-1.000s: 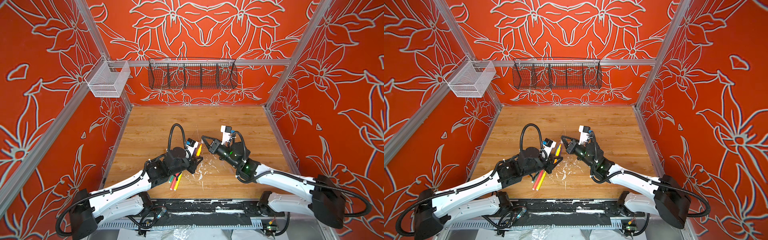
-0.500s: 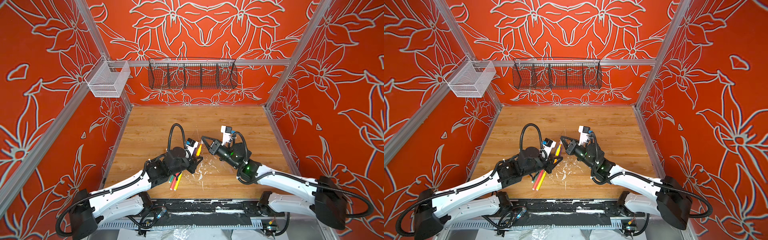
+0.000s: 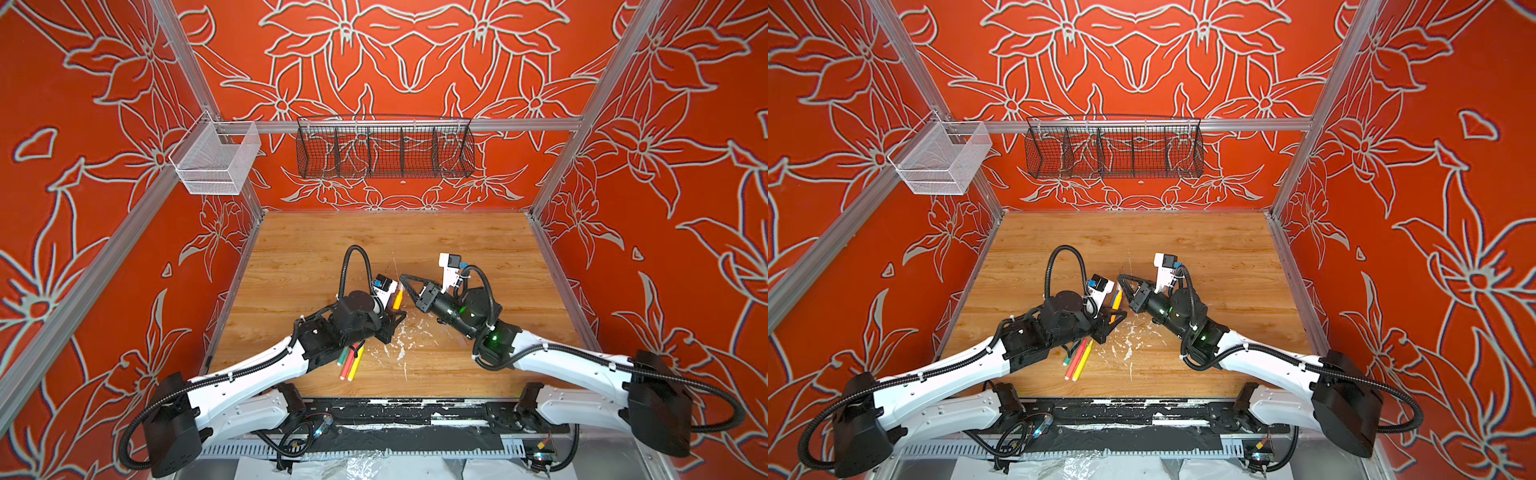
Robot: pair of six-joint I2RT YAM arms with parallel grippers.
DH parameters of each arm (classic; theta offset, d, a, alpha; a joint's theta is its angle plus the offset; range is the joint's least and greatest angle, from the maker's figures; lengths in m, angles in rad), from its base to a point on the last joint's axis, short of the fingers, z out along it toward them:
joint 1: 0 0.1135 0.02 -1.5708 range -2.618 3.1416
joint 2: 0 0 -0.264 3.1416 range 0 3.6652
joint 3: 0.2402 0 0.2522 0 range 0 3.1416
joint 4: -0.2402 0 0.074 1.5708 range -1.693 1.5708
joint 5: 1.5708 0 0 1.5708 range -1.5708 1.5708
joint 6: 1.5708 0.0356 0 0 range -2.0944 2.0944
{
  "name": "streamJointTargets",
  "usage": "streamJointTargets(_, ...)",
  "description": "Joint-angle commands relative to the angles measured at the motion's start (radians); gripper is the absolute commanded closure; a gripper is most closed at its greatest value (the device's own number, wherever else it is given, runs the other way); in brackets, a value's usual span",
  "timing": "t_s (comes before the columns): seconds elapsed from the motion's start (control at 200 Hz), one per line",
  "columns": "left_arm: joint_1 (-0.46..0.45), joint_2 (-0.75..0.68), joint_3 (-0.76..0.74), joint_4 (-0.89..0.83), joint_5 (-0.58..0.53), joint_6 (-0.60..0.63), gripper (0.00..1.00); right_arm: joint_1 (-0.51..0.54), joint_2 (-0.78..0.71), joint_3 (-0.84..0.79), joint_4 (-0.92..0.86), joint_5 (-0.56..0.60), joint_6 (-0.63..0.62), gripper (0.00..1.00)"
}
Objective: Insert the pens into the pen caps
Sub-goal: 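Position the cap above the orange marker tip with the right gripper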
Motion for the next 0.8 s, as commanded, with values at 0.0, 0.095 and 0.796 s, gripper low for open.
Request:
streamJointTargets(0.0,0.008,-0.027,0.013,0.033,0.023,0.002,1.0,0.006,-0.024,-0.023,0.018,0.024,-0.017,1.0)
streamJointTargets(0.095,0.008,-0.031,0.005,0.037,0.049,0.011,1.0,0.006,-0.037,-0.03,0.004,0.059,-0.03,1.0)
streamJointTargets(0.796,0.008,-0.03,-0.004,0.015,0.044,0.023,1.0,0.006,0.009,0.04,-0.001,0.094,-0.082,1.0)
